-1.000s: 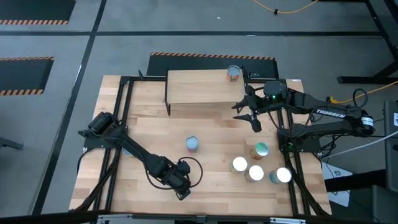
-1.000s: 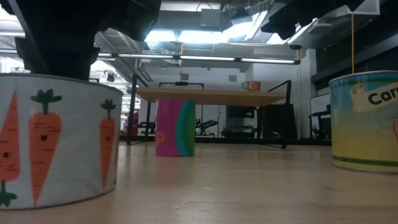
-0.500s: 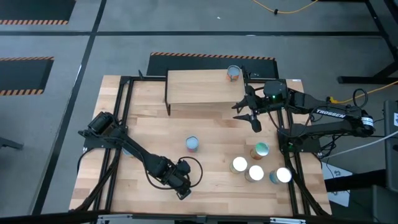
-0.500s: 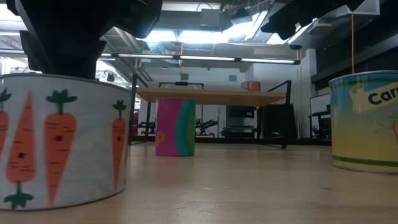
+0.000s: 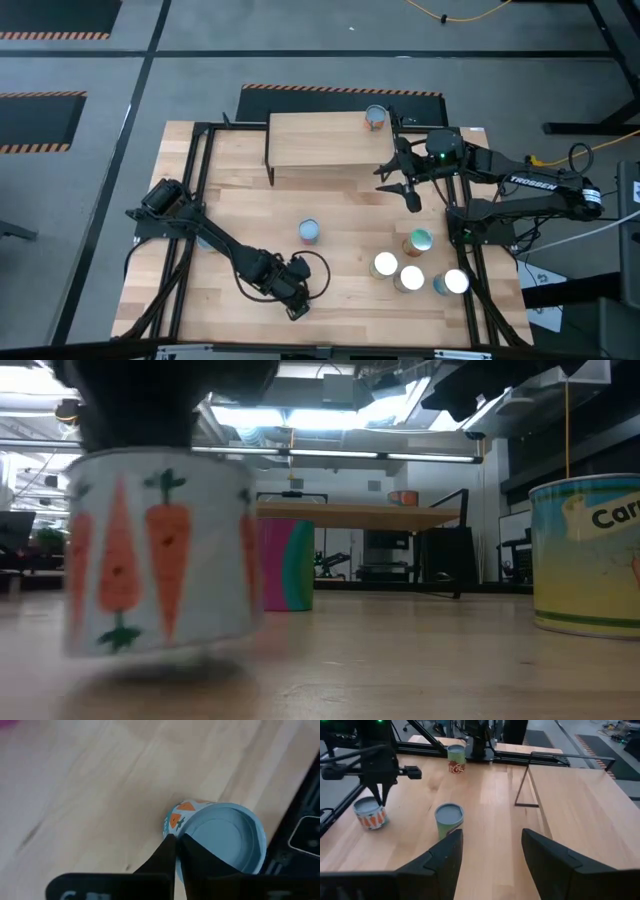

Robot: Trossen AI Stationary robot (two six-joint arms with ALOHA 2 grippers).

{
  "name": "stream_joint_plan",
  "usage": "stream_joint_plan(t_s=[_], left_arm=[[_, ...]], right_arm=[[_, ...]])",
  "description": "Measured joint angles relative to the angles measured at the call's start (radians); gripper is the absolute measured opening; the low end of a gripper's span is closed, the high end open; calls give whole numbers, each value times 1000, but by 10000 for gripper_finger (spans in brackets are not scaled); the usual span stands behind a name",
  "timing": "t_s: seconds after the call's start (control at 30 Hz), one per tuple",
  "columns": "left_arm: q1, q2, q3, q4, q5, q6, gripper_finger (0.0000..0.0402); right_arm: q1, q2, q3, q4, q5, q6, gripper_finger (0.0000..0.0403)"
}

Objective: Pick and place cans onto a shelf
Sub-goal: Put the canned carrots on the shelf

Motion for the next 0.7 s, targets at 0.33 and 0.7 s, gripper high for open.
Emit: stream_joint_plan(t_s=[0.33, 0.7], left_arm=[[147, -1, 225, 4, 24, 391, 5], [421, -2, 542, 0, -10, 791, 4]], right_arm=[[0, -47, 156, -171, 193, -4, 208], [0, -54, 256, -349, 360, -4, 208]])
